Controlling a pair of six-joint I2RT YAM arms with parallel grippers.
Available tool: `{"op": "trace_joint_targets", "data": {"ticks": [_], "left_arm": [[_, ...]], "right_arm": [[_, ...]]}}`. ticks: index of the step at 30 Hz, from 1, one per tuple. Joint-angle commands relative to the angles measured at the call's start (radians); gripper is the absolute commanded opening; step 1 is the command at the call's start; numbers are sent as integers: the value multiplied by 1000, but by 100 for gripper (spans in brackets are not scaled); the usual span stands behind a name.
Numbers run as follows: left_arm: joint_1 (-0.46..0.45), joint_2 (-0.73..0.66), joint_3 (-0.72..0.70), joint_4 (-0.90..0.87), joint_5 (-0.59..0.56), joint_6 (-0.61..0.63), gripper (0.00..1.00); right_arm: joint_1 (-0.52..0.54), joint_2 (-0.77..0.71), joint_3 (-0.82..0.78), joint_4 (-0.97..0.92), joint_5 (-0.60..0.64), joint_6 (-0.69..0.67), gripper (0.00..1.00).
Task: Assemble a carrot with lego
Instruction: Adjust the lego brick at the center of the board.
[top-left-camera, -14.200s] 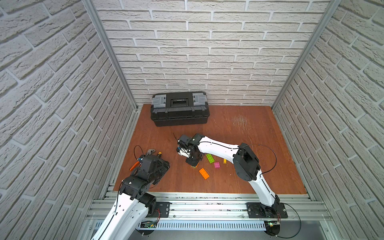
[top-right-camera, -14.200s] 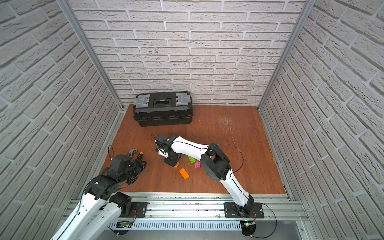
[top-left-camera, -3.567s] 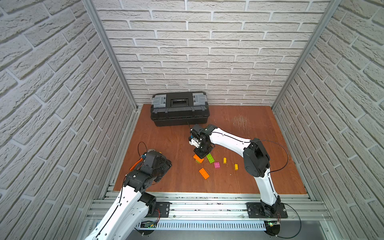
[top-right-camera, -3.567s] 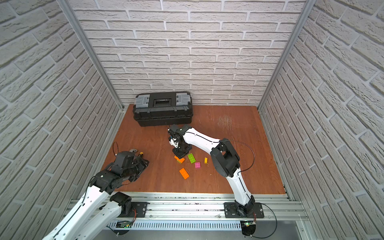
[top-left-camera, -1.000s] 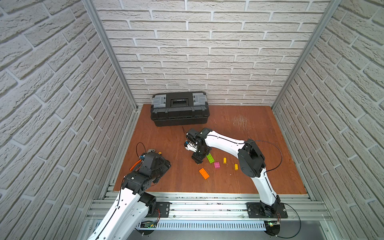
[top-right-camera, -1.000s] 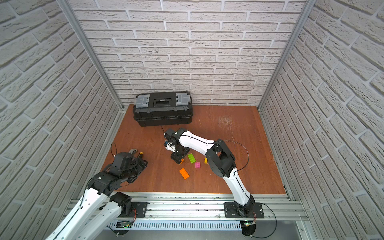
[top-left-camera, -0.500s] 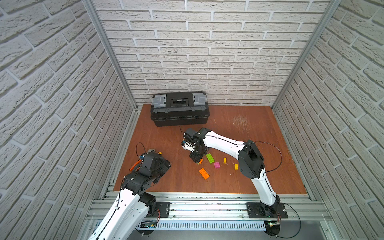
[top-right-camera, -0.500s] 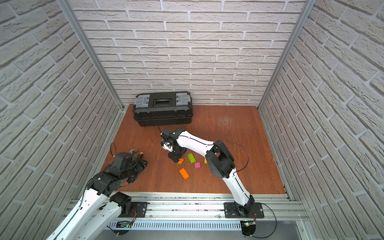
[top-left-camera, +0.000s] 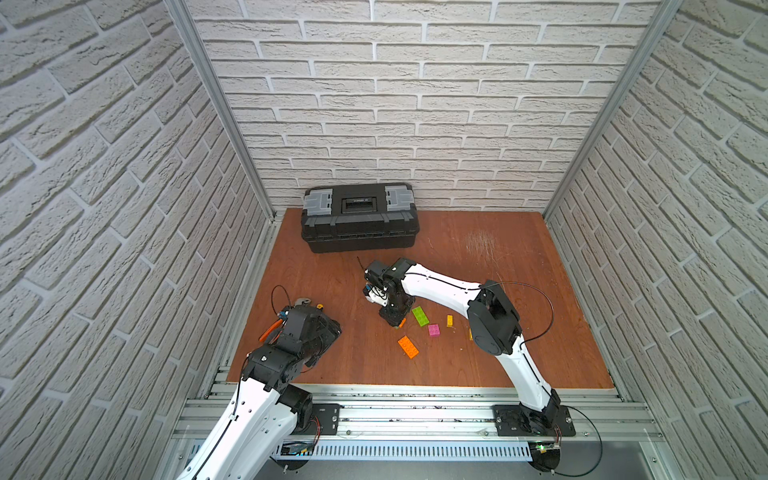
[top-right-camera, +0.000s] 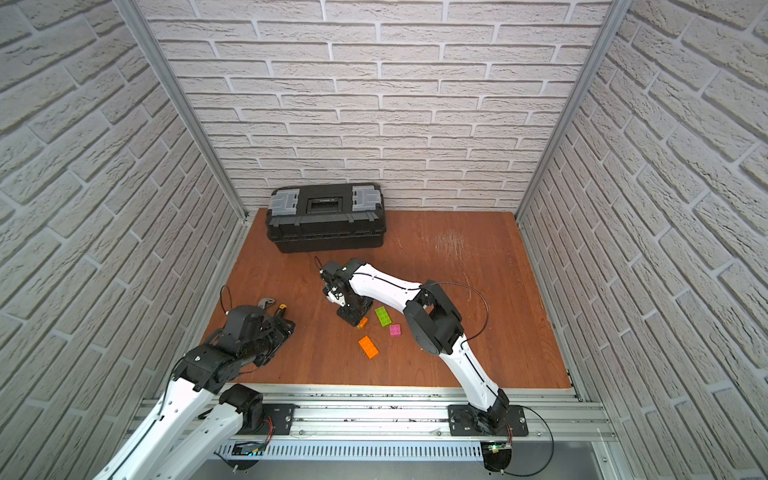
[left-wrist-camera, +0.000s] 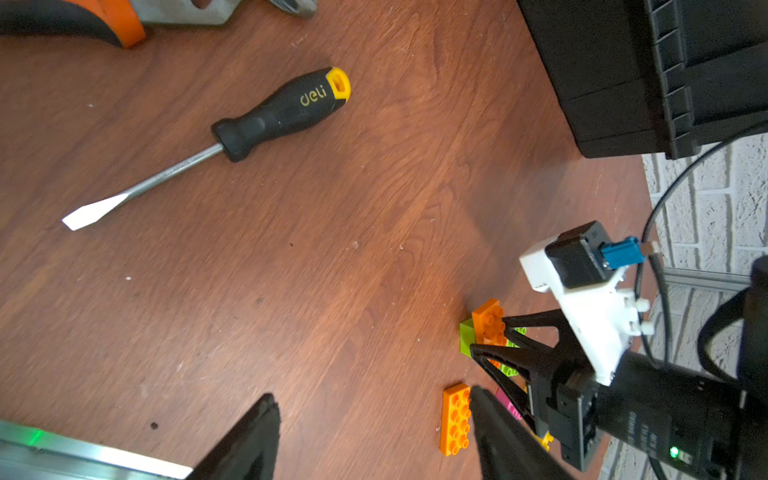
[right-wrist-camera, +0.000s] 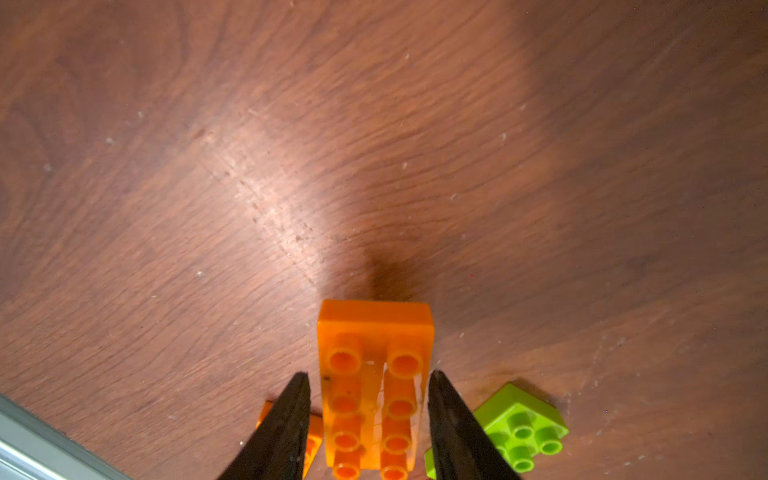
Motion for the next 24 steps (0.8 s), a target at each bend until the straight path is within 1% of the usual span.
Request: {"op": "trace_joint_targets", "data": {"ticks": [1, 5, 10, 16, 24], "left_arm": [[5, -8, -6, -1, -6, 0, 75], [4, -10, -6, -2, -5, 1, 75], [4, -11, -6, -2, -5, 1, 75], [5, -15, -10, -8, -5, 1, 75], [4, -24, -14, -11, -5, 0, 74]], "right_arm": [[8, -4, 23, -18, 17, 14, 45], [8, -6, 23, -20, 20, 21, 40], [8, -6, 23, -21, 20, 24, 30], [9, -23, 16, -15, 27, 44, 25], [4, -43, 15, -14, 42, 103, 18]]}}
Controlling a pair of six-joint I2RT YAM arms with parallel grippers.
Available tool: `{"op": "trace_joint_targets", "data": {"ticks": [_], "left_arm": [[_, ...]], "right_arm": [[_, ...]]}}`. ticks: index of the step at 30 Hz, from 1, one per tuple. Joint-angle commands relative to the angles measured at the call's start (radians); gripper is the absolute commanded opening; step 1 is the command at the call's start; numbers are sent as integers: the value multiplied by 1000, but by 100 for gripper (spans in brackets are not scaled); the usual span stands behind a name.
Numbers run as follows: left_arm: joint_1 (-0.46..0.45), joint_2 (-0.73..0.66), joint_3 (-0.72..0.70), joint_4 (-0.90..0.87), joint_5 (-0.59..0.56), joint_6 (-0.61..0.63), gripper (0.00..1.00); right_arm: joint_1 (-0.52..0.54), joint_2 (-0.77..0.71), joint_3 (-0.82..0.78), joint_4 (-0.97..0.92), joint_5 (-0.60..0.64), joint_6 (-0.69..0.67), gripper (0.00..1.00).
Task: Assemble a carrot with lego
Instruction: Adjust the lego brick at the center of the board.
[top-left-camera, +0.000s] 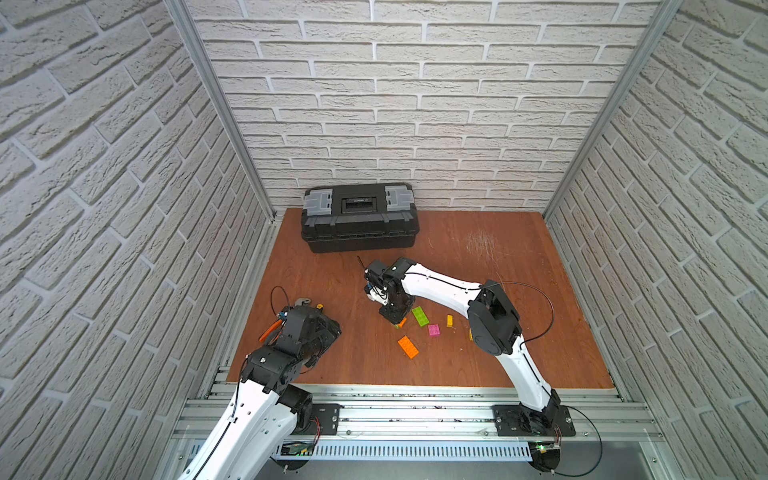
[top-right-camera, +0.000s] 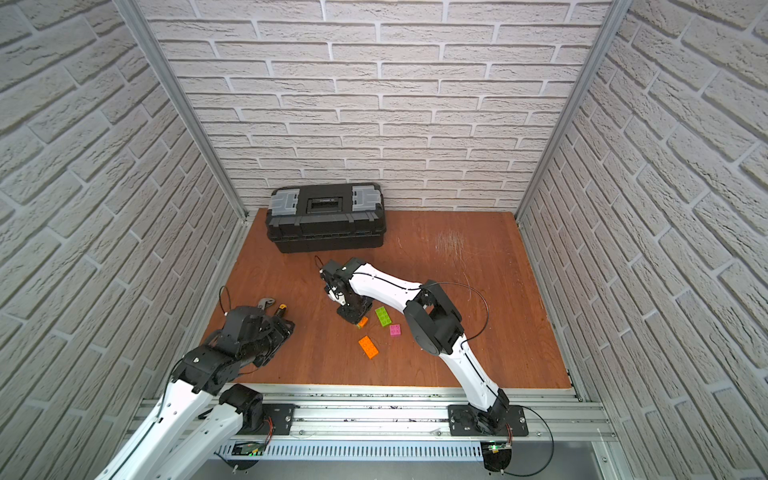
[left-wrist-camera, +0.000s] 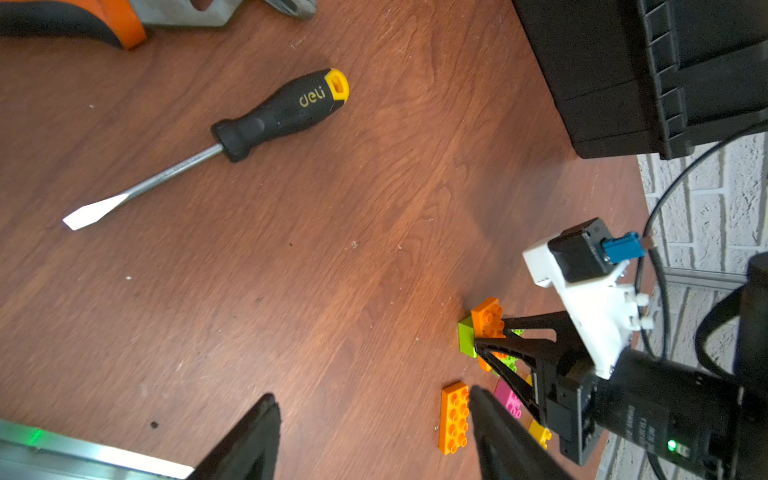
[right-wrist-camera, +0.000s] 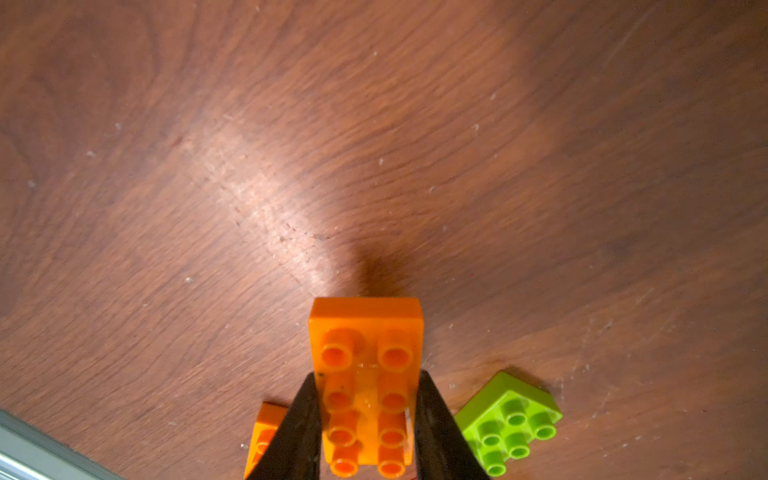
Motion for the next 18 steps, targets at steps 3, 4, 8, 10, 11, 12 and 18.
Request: {"op": "trace_joint_targets", "data": {"ticks": [3, 4, 8, 10, 11, 12, 18], "left_arm": [[4, -13, -13, -5, -5, 0, 74], [4, -13, -13, -6, -6, 1, 75], [5, -13, -13, -4, -5, 0, 75], [4, -13, -13, -4, -6, 0, 75], [5, -13, -13, -4, -5, 0, 75], [4, -14, -13, -3, -6, 0, 75], [5, -11, -11, -2, -6, 3, 75]], "right_arm": [[-1, -50, 12, -10, 24, 61, 16], [-4, -55, 11, -10, 22, 71, 15], [-20, -72, 10, -7, 8, 103, 15], [-25, -79, 9, -6, -4, 106, 15], [-27, -82, 8, -6, -5, 104, 15], [-27, -84, 8, -7, -7, 103, 15], [-27, -79, -3, -19, -3, 79, 15]]}}
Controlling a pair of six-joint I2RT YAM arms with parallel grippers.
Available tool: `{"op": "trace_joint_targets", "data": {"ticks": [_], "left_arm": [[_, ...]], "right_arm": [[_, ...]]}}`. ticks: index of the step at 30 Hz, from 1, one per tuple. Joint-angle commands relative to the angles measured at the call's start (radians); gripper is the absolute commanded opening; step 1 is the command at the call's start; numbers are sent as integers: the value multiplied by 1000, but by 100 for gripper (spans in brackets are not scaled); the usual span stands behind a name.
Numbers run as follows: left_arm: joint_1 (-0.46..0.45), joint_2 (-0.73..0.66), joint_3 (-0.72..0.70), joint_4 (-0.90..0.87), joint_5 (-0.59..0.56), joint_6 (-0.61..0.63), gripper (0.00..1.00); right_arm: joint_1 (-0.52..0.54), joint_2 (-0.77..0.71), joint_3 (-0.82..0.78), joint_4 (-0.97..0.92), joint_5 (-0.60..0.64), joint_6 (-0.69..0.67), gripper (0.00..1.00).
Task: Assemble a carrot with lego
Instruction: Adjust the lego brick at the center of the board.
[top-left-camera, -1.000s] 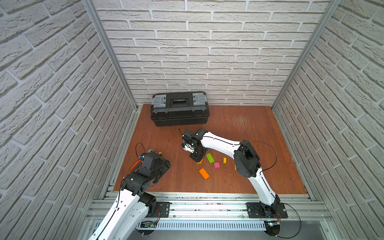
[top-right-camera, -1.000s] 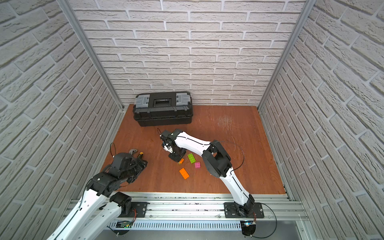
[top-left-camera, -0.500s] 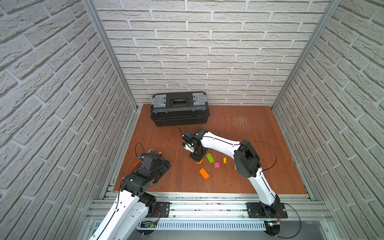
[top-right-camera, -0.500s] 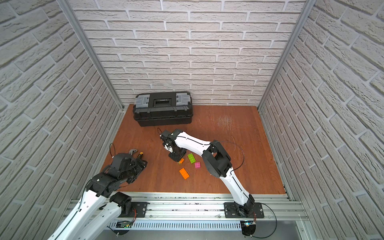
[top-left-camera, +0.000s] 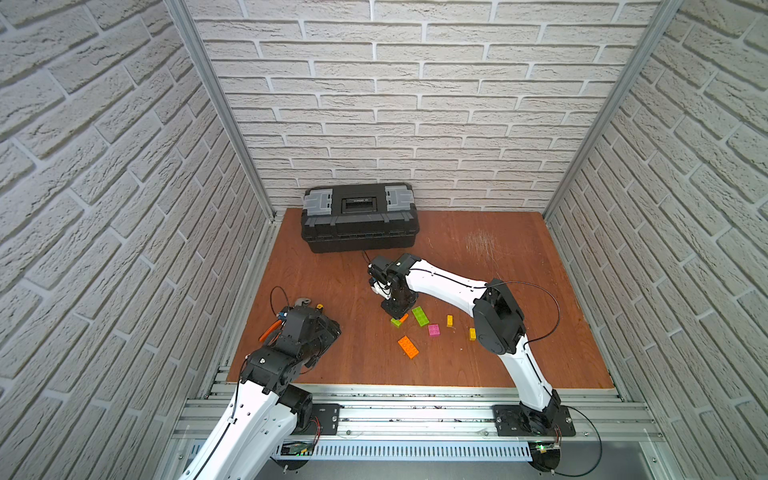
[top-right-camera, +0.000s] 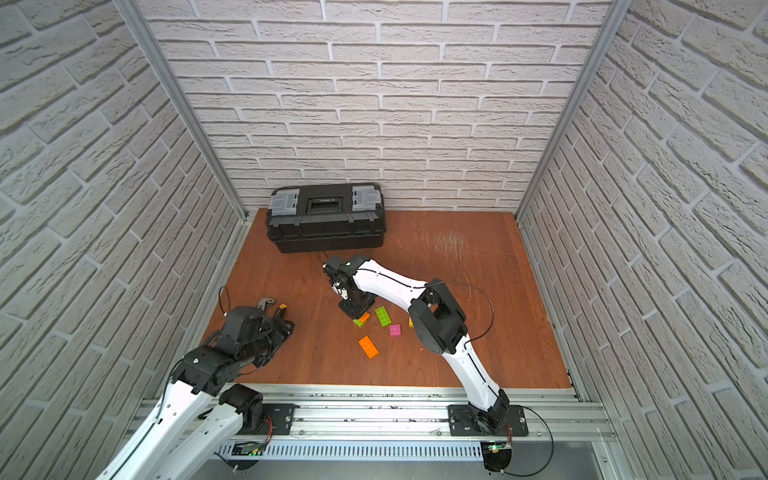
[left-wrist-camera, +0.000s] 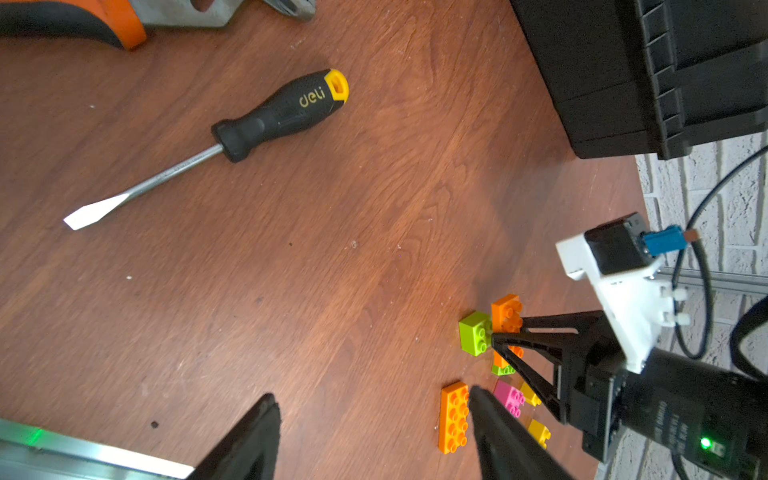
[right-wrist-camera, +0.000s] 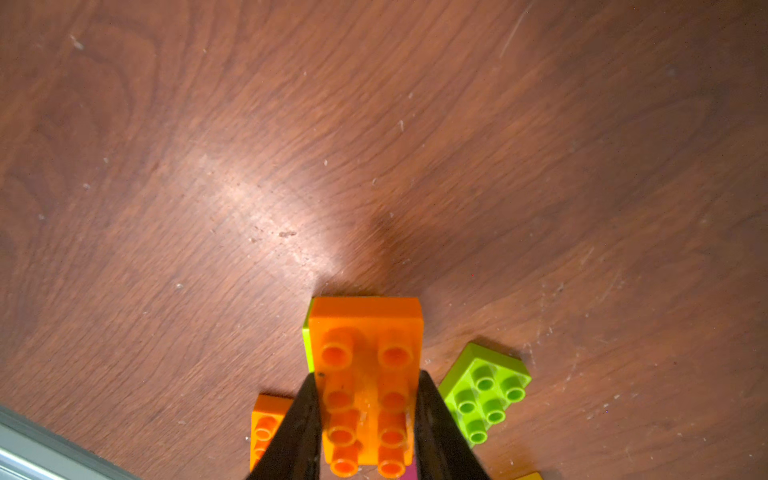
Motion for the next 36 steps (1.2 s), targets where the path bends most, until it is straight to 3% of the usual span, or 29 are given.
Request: {"op": "trace_joint_targets", "data": {"ticks": [1, 36], "left_arm": [[6, -6, -10, -1, -6, 3, 75], [6, -13, -21, -6, -6, 0, 74]], "right_arm": [[-2, -52, -9, -12, -12, -3, 15], [18, -37, -24, -30, -26, 20, 15]]}}
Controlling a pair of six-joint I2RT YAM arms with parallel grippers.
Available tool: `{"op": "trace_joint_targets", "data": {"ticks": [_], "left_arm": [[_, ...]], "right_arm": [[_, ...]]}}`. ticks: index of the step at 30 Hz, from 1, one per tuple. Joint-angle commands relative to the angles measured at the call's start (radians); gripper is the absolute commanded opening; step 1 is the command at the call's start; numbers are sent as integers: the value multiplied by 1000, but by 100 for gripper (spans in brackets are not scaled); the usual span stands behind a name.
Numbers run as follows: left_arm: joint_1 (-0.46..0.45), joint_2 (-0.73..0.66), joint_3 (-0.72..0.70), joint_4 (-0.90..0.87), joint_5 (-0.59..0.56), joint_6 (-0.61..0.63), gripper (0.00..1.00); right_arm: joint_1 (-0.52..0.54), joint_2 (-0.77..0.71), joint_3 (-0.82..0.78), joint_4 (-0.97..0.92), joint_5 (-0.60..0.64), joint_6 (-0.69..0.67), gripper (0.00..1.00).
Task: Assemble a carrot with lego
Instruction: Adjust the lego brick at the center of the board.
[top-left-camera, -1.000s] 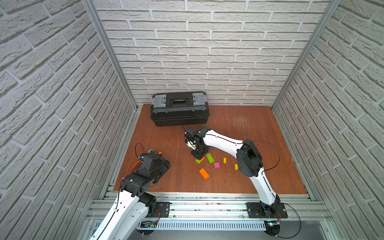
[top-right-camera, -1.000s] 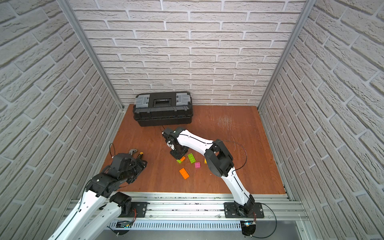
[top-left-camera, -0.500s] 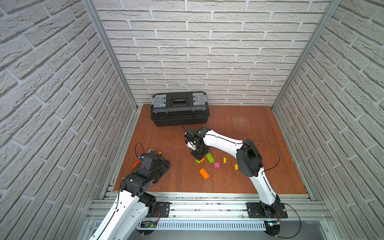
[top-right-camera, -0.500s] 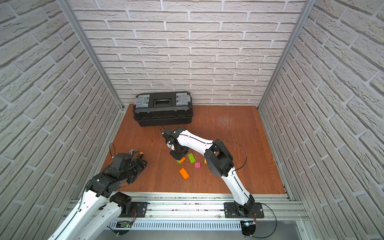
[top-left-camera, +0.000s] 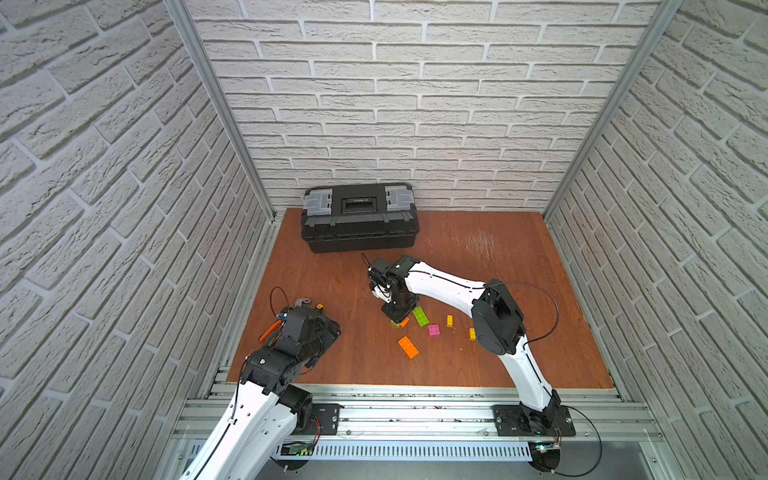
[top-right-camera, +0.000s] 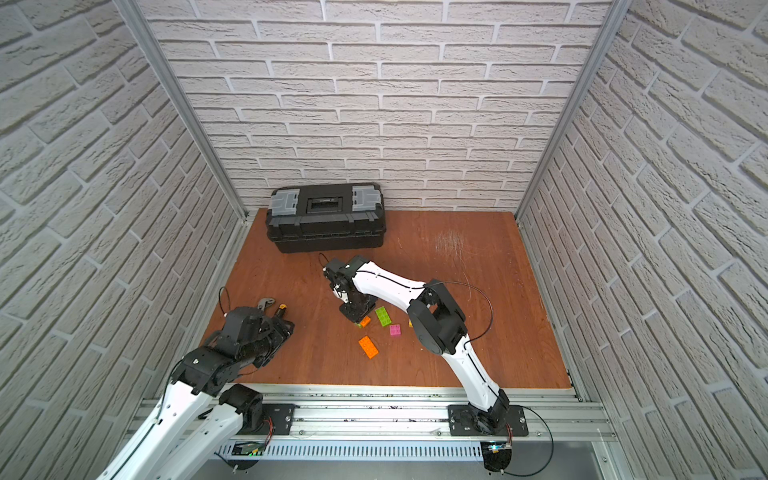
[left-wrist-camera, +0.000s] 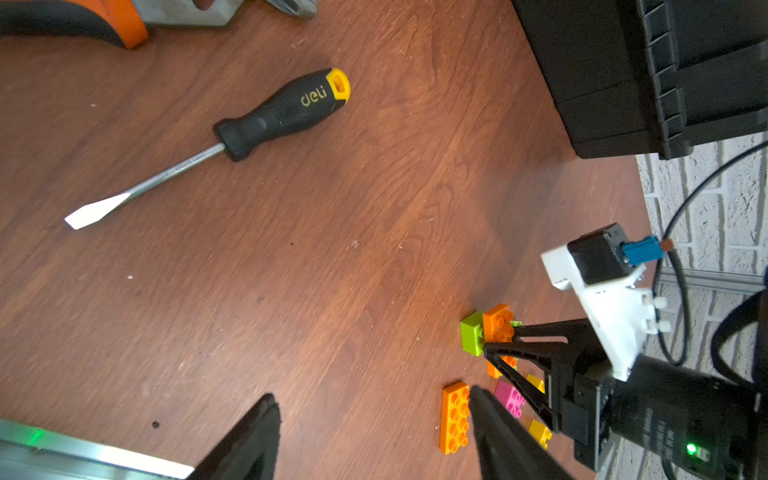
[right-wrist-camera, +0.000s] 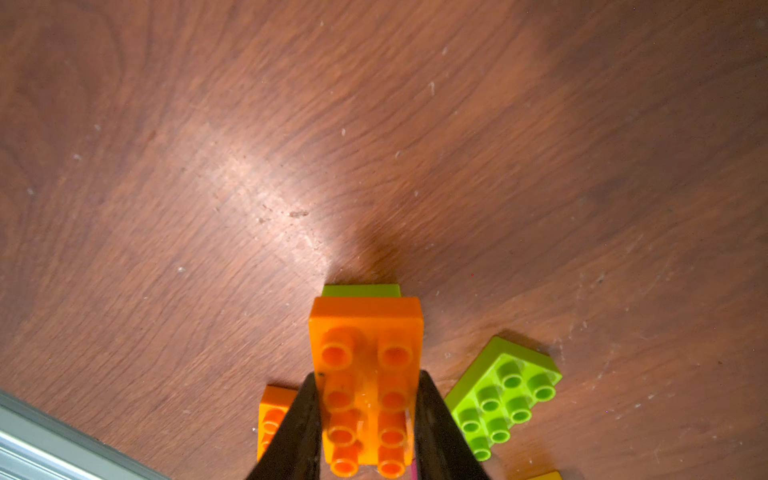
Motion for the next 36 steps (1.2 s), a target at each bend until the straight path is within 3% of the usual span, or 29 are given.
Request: {"op": "trace_joint_targets", "data": {"ticks": [1, 36], "left_arm": [[5, -8, -16, -5, -7, 3, 74], [5, -31, -30, -13, -10, -4, 74]], "right_arm": [[8, -34, 0, -22, -4, 18, 15], [20, 38, 85, -79, 24, 31, 14]]}}
